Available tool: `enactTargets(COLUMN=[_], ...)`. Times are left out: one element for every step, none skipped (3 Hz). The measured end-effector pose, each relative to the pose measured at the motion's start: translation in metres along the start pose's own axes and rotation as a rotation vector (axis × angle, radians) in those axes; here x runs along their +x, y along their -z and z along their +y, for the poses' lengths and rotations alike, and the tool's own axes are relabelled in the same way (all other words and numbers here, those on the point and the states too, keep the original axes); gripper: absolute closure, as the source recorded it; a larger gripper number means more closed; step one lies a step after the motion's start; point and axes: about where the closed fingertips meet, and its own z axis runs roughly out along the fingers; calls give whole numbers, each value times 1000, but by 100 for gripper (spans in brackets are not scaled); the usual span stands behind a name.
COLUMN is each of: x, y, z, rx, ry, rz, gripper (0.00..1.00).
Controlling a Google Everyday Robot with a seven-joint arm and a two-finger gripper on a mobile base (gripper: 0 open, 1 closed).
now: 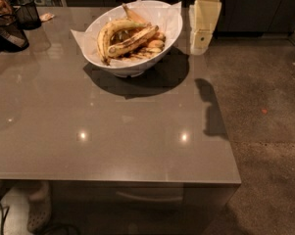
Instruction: Pick banana from white bowl
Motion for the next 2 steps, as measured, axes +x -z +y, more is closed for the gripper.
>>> enactTargets(x=[-26, -71], y=[-1, -2], z=[-26, -53], rx=[13, 39], ry=[61, 168], rz=[-34, -69], gripper=[0, 0])
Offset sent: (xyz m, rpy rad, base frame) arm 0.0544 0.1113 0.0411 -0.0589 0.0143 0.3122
